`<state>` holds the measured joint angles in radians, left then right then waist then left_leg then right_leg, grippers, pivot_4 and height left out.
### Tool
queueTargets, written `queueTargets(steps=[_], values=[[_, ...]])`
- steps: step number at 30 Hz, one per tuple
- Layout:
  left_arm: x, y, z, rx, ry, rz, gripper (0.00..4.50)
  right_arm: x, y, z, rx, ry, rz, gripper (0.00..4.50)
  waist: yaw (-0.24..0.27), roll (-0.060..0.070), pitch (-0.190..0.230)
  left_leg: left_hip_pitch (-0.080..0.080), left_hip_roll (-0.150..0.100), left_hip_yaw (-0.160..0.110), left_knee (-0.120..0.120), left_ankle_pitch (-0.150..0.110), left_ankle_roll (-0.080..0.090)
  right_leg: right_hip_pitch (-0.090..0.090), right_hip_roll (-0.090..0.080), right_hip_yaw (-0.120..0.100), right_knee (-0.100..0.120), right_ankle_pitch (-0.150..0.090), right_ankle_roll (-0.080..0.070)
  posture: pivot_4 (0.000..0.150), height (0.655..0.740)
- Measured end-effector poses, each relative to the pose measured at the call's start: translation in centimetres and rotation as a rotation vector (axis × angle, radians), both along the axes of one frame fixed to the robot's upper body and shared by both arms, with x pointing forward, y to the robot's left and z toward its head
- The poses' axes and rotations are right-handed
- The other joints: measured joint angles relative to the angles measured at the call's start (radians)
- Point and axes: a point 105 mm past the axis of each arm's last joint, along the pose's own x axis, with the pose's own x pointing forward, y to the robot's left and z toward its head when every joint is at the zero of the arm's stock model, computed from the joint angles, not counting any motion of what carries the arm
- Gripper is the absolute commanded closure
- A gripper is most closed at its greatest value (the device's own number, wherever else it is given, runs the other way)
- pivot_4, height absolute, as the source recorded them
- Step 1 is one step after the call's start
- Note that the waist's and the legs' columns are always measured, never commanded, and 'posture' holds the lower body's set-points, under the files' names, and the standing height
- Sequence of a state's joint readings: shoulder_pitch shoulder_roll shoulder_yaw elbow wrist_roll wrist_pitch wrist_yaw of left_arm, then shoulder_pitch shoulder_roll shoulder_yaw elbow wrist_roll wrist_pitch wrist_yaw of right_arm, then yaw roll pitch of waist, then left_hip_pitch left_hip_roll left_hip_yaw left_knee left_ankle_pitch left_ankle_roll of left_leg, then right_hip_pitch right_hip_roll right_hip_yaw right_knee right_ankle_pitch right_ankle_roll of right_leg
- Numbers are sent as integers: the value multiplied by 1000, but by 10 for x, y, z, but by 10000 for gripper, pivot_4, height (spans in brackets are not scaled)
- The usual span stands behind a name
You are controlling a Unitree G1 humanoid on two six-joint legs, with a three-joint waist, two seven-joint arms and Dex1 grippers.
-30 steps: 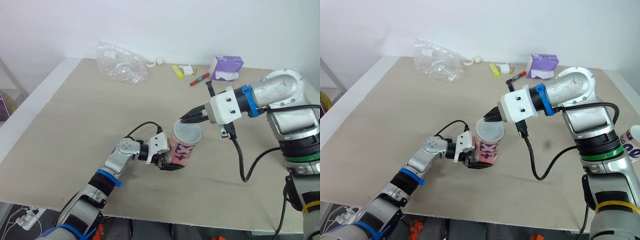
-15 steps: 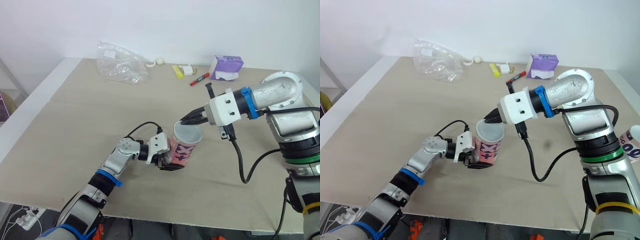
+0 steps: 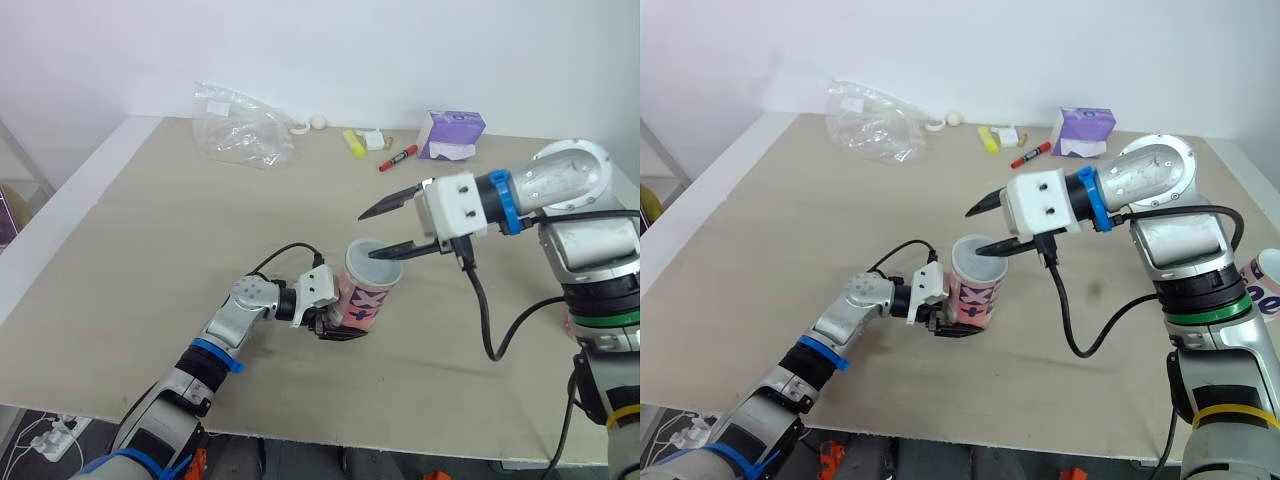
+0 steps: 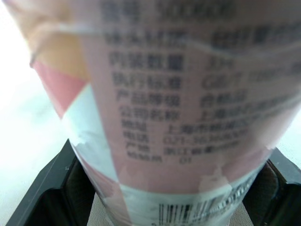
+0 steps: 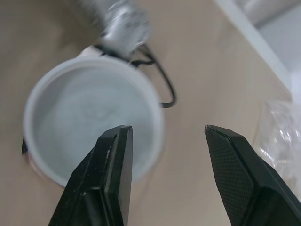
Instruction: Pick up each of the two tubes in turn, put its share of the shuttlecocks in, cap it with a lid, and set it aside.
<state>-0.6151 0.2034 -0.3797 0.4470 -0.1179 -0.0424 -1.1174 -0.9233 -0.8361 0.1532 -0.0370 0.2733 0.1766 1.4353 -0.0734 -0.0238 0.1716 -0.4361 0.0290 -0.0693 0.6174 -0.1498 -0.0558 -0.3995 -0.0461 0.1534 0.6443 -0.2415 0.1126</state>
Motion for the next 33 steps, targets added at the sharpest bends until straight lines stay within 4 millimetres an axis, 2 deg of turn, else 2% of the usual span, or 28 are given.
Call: queueTargets(steps=[3, 6, 7, 12, 17, 24, 33], values=[[0, 0, 0, 1, -1, 0, 7008, -5, -5, 11, 87, 83, -22, 30677, 0, 0, 0, 0, 0, 0, 0, 0, 0, 0, 0, 0, 0, 0, 0, 1500, 7400], [1, 1, 0, 3, 0, 1, 7008, -16, -1, 10, 119, 135, -8, 44011, 0, 0, 0, 0, 0, 0, 0, 0, 0, -1, 0, 0, 0, 0, 0, 1500, 7400], [1, 1, 0, 3, 0, 3, 7008, -20, 3, 3, 138, 186, 0, 44612, 0, 0, 0, 0, 0, 0, 0, 0, 0, -1, 0, 0, 0, 0, 0, 1500, 7400], [1, 1, 0, 3, 0, 2, 7008, -22, 8, -3, 153, 230, -17, 44612, 0, 0, 0, 0, 0, 0, 0, -1, -1, -4, 0, 0, 0, 0, 0, 1500, 7400], [1, 1, 0, 3, 0, 2, 7008, -14, 18, -31, 69, 278, -56, 44612, 0, 0, 0, -1, 0, 0, 0, -1, -1, -6, 0, 0, 0, 0, 0, 1500, 7400], [1, 1, 0, 3, 1, 6, 7008, -11, 11, -35, -11, 238, -67, 44612, -1, 0, 0, 0, 0, 0, 0, -1, -1, -5, 0, 0, 0, 0, 0, 1500, 7400], [2, 2, -1, 4, 3, 11, 7008, -9, 10, -40, -60, 213, -56, 44612, -1, -1, -1, 1, 0, 0, 0, -1, -2, -5, 0, 0, 0, 0, 0, 1500, 7400]])
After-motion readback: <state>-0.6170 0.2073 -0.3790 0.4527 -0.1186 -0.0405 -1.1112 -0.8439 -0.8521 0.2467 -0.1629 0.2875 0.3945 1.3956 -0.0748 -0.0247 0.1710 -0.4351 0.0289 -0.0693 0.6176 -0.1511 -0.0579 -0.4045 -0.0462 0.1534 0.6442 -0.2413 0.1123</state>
